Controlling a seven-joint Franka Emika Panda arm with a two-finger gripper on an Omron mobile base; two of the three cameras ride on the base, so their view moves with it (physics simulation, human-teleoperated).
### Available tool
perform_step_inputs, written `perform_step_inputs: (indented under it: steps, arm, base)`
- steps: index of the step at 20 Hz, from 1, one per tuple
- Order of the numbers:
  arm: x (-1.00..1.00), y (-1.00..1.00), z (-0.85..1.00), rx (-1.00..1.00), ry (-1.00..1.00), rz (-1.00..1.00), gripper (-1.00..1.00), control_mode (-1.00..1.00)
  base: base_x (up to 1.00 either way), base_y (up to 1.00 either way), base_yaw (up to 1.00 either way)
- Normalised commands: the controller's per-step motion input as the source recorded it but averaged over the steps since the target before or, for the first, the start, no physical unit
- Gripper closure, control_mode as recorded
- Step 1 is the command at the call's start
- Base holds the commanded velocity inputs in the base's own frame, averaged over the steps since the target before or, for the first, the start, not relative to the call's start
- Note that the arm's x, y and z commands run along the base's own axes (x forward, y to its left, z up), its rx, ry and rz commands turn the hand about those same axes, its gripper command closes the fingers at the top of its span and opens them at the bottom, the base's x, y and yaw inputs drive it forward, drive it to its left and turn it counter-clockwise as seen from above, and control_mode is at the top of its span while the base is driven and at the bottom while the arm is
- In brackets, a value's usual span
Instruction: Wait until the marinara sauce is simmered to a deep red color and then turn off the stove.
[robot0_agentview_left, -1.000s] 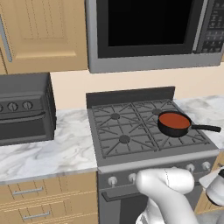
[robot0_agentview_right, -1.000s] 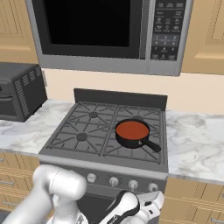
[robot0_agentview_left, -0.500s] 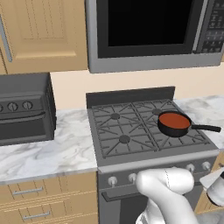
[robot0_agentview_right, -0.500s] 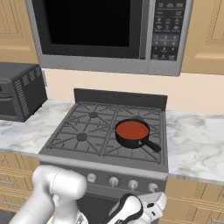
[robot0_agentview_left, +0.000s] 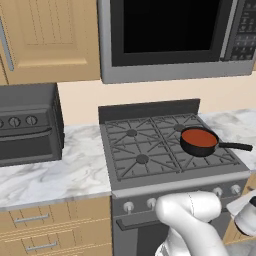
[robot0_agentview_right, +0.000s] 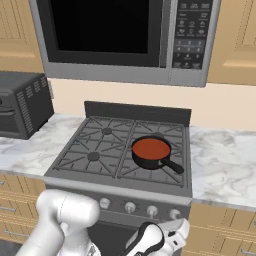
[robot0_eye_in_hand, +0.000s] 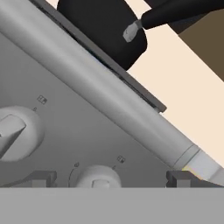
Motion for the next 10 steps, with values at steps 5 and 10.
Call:
perform_step_inputs:
  steps: [5,10]
  arm:
    - [0.12,-0.02,-0.13,-0.01,0.0,0.04,-1.0,-1.0]
    - [0.11,-0.08,-0.13,0.0,0.0,0.05,-1.0,-1.0]
  base:
    - [0.0,0.0,0.0]
    - [0.0,0.0,0.0]
